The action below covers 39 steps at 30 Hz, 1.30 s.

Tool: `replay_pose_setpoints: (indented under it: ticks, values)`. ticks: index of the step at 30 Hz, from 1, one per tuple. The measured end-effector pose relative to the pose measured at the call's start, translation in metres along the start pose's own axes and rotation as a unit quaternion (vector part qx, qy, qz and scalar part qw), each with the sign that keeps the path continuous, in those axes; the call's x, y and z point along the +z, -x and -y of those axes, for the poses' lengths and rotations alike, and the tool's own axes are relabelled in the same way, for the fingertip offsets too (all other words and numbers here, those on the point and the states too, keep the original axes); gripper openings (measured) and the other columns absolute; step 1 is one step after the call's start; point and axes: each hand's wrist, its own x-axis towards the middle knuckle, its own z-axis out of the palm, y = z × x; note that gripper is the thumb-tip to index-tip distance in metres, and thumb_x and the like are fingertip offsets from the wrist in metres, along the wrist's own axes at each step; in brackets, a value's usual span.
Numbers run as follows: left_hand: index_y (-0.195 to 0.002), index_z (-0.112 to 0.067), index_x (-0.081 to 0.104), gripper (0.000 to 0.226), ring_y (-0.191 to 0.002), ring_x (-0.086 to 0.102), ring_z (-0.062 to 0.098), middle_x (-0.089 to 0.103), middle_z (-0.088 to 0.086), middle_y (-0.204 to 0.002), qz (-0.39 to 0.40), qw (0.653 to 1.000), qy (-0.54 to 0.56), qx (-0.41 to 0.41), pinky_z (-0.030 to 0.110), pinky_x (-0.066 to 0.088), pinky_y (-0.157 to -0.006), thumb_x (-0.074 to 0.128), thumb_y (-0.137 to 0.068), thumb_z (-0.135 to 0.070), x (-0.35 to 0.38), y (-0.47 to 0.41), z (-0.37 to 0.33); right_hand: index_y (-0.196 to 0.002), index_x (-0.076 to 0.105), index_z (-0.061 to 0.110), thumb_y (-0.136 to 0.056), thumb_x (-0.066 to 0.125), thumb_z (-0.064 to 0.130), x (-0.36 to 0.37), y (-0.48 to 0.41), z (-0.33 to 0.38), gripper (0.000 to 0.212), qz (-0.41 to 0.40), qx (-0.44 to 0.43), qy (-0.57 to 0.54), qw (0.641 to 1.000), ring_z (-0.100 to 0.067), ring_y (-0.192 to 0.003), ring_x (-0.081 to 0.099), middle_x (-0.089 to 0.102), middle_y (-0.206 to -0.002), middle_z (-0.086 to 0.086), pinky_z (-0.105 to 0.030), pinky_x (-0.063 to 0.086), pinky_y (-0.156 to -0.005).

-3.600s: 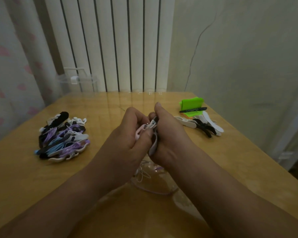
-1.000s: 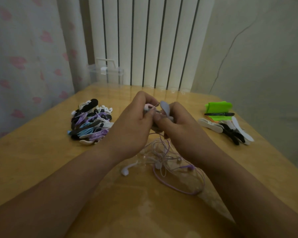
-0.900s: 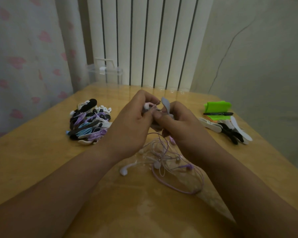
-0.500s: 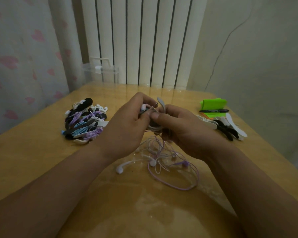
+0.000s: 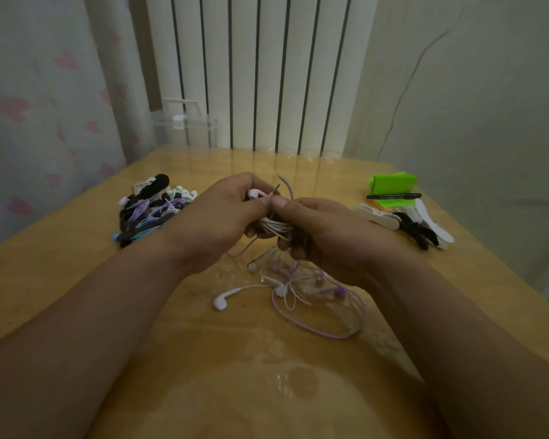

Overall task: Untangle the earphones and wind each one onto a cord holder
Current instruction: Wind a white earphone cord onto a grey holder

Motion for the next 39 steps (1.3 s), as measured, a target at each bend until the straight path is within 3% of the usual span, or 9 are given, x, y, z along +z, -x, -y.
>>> replay_pose_setpoints:
  ticks: [5,14,21,26,29,32,34,37,39]
  values:
    - [-0.109,-0.009,0.067,0.014,-0.076,0.053,0.018,0.066,0.012,-0.095,0.005,0.997,0.063,-0.033,0.031,0.044,-0.063,0.054,-0.107,-0.012,-0.002,-0.003,0.002,-0.121,0.064,-0.003,-0.101,0.065,0.038,0.005,-0.005,-0.006,0.046,-0.043,-0.018,-0.024,0.999,-0.012,-0.065,0.052,0.061,-0.088,-0.009,-0.027,0.041,-0.055]
    - [-0.109,-0.018,0.067,0.014,-0.072,0.056,0.012,0.068,0.011,-0.095,-0.028,0.999,-0.014,0.018,0.032,0.049,-0.066,0.054,-0.107,-0.014,0.007,0.001,0.002,-0.111,0.068,0.008,-0.098,0.07,0.027,0.006,-0.009,-0.007,0.023,-0.061,-0.018,-0.056,0.996,-0.014,-0.069,0.05,0.066,-0.085,-0.006,-0.026,0.039,-0.056]
    - [-0.111,-0.011,0.066,0.014,-0.076,0.058,0.016,0.068,0.014,-0.099,-0.035,0.999,0.034,0.023,0.025,0.051,-0.066,0.053,-0.108,-0.015,0.012,0.004,-0.001,-0.123,0.064,0.0,-0.092,0.076,0.028,0.006,-0.011,-0.007,0.044,-0.097,-0.038,-0.058,0.993,-0.02,-0.079,0.054,0.069,-0.088,-0.005,-0.028,0.039,-0.059]
    - [-0.113,-0.01,0.071,0.025,-0.088,0.063,0.026,0.074,0.015,-0.11,-0.029,0.995,0.094,-0.01,0.037,0.053,-0.074,0.047,-0.106,-0.008,0.013,0.005,-0.002,-0.119,0.07,0.013,-0.088,0.081,0.028,0.006,-0.01,-0.008,0.036,-0.099,-0.044,-0.046,0.993,-0.019,-0.08,0.061,0.076,-0.096,-0.008,-0.028,0.04,-0.061]
    - [-0.114,-0.011,0.075,0.033,-0.11,0.069,0.037,0.075,0.015,-0.115,-0.008,0.993,0.118,-0.025,0.051,0.056,-0.093,0.052,-0.096,-0.026,0.009,0.001,0.002,-0.119,0.067,0.019,-0.09,0.08,0.023,0.008,-0.007,-0.006,0.032,-0.116,-0.059,-0.017,0.991,-0.016,-0.081,0.075,0.079,-0.097,-0.006,-0.03,0.057,-0.069]
    - [-0.111,-0.016,0.076,0.037,-0.113,0.07,0.029,0.076,0.009,-0.114,-0.007,0.992,0.123,-0.033,0.045,0.053,-0.095,0.056,-0.098,-0.044,0.012,0.001,0.004,-0.114,0.057,0.031,-0.09,0.079,0.033,0.016,-0.005,-0.007,0.032,-0.166,-0.093,0.092,0.977,-0.015,-0.088,0.077,0.077,-0.099,-0.004,-0.042,0.063,-0.08]
    - [-0.104,-0.013,0.072,0.032,-0.097,0.072,0.022,0.075,0.009,-0.1,-0.044,0.997,0.057,-0.008,0.04,0.053,-0.087,0.051,-0.108,-0.036,0.016,0.003,0.003,-0.112,0.052,0.033,-0.092,0.076,0.038,0.021,-0.004,-0.007,0.032,-0.184,-0.115,0.14,0.966,-0.01,-0.085,0.076,0.076,-0.099,0.0,-0.037,0.062,-0.072]
    - [-0.102,-0.01,0.07,0.029,-0.093,0.067,0.029,0.072,0.014,-0.097,-0.094,0.995,0.0,0.028,0.042,0.054,-0.082,0.048,-0.11,-0.027,0.018,0.004,0.004,-0.121,0.055,0.032,-0.098,0.068,0.037,0.023,-0.002,-0.006,0.028,-0.158,-0.126,0.108,0.973,-0.002,-0.083,0.073,0.076,-0.1,0.002,-0.03,0.055,-0.07]
    - [-0.107,-0.017,0.073,0.026,-0.088,0.068,0.019,0.073,0.006,-0.096,-0.101,0.994,-0.005,0.047,0.027,0.055,-0.075,0.048,-0.11,-0.023,0.02,0.006,0.002,-0.128,0.06,0.034,-0.104,0.056,0.032,0.022,0.0,-0.003,0.024,-0.137,-0.129,0.07,0.98,-0.002,-0.078,0.072,0.076,-0.095,0.004,-0.023,0.052,-0.064]
